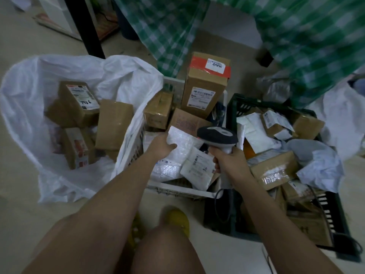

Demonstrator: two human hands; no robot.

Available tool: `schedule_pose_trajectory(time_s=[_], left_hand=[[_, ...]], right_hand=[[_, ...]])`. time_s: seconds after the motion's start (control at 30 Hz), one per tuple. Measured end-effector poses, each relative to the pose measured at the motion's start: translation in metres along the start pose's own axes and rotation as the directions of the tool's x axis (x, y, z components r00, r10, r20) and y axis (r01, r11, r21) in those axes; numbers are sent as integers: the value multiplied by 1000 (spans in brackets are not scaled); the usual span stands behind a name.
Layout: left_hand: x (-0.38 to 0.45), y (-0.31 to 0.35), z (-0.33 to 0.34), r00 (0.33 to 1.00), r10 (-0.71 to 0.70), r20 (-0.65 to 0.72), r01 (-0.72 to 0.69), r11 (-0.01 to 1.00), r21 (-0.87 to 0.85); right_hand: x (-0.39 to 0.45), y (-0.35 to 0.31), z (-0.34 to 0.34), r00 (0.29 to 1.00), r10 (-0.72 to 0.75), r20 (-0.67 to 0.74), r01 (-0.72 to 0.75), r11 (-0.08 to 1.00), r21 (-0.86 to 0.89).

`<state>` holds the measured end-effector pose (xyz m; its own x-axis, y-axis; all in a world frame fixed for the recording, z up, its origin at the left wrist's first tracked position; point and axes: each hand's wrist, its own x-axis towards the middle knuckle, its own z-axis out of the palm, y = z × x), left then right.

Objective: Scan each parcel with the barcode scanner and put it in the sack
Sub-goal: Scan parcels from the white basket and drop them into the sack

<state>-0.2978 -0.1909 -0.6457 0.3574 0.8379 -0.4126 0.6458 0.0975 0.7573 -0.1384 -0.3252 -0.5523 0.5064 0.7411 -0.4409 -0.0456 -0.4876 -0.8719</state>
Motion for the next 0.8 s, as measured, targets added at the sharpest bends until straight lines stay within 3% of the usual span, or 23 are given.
schedule_pose_trajectory(time_s=[0.13,0.27,0.43,0.6,0.8], left_hand=[[27,-10,18,997,-67,-44,72,991,114],[46,-20,20,993,-89,-83,97,990,107],[41,-27,9,989,29,-144,-18,997,73],[8,-4,-29,967,115,-226,-76,982,173],[-58,22,-72,944,162,-286,-188,980,-66]], right_hand=[[13,0,2,1000,19,6,-19,1000,-14],[25,2,5,999,34,28,-33,999,-29],[30,6,15,998,55,34,-55,998,-1],[20,2,21,997,62,-38,-58,994,94],[-15,-15,30,1000,-16,-27,19,990,137]])
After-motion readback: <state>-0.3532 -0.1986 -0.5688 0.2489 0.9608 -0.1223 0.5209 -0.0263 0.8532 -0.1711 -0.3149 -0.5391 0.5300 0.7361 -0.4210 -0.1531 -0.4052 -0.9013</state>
